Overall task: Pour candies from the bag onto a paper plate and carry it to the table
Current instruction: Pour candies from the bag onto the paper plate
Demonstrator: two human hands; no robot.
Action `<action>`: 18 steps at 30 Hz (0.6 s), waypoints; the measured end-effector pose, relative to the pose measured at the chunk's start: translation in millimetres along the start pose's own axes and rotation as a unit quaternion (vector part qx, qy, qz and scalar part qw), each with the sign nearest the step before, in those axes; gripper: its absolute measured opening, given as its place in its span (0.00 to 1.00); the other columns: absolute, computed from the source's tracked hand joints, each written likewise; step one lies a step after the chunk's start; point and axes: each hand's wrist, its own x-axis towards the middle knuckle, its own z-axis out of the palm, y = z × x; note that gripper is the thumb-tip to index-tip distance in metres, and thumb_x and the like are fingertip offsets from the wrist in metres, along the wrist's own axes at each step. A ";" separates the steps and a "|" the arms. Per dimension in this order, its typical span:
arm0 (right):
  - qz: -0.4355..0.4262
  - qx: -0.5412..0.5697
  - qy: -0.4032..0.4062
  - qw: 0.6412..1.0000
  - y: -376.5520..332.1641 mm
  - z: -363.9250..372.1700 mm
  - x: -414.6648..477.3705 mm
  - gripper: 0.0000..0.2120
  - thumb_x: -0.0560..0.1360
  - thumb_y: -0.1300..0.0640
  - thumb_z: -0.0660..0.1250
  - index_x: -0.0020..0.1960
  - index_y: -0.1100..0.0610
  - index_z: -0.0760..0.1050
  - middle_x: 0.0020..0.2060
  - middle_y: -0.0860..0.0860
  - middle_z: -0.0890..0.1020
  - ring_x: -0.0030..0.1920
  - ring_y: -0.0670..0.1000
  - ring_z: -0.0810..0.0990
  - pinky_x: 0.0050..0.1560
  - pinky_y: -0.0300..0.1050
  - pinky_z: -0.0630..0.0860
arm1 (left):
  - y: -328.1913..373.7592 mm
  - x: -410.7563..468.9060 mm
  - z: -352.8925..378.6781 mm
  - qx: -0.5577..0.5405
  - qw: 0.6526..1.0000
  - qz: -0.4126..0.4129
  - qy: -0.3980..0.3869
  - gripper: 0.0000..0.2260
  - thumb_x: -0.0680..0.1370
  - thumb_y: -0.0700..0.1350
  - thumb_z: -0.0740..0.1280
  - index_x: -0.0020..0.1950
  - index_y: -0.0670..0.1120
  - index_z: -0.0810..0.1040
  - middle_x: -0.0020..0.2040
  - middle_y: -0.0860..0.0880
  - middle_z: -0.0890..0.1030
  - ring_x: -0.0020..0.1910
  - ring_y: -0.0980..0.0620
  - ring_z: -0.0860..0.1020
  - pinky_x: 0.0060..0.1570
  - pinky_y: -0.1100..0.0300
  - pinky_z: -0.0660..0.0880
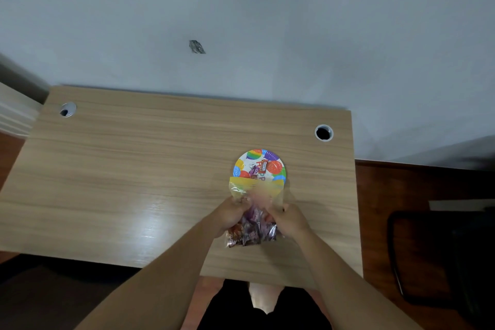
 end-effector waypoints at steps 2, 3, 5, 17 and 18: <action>-0.008 -0.002 0.000 1.000 0.1 -0.6 -1.6 0.14 0.82 0.43 0.69 0.47 0.52 0.84 0.31 0.47 0.82 0.28 0.44 0.75 0.30 0.40 0.67 | 0.4 -0.7 -0.2 -0.009 1.000 0.003 -0.012 0.12 0.85 0.49 0.67 0.67 0.49 0.83 0.61 0.50 0.88 0.62 0.50 0.85 0.65 0.53 0.80; -0.010 -0.004 -0.002 1.000 0.5 -1.0 -2.3 0.15 0.82 0.43 0.69 0.46 0.53 0.85 0.33 0.49 0.84 0.28 0.44 0.76 0.29 0.40 0.68 | 0.4 -0.8 -0.7 -0.008 1.000 0.005 -0.013 0.12 0.85 0.48 0.67 0.67 0.49 0.83 0.60 0.49 0.88 0.61 0.50 0.85 0.62 0.54 0.81; -0.009 0.000 -0.005 1.000 1.4 -1.5 -2.8 0.19 0.82 0.42 0.68 0.46 0.56 0.87 0.39 0.54 0.89 0.29 0.46 0.77 0.30 0.40 0.69 | 2.7 -2.5 -0.1 -0.017 1.000 0.008 -0.009 0.09 0.85 0.47 0.68 0.63 0.49 0.84 0.55 0.51 0.89 0.56 0.54 0.86 0.53 0.61 0.81; -0.013 0.030 -0.009 0.999 4.0 -7.3 -5.6 0.16 0.82 0.45 0.71 0.46 0.56 0.88 0.43 0.53 0.91 0.33 0.42 0.81 0.36 0.39 0.74 | -3.5 2.7 0.5 -0.029 0.999 -0.011 0.022 0.05 0.82 0.45 0.72 0.55 0.45 0.86 0.49 0.47 0.87 0.47 0.49 0.83 0.48 0.58 0.78; -0.013 0.034 -0.011 0.999 3.0 -7.8 -7.5 0.17 0.82 0.44 0.70 0.49 0.57 0.88 0.45 0.54 0.91 0.35 0.44 0.82 0.38 0.40 0.74 | -2.4 1.9 0.3 -0.028 0.999 -0.011 0.022 0.07 0.82 0.45 0.72 0.57 0.44 0.86 0.52 0.46 0.88 0.51 0.48 0.84 0.50 0.57 0.79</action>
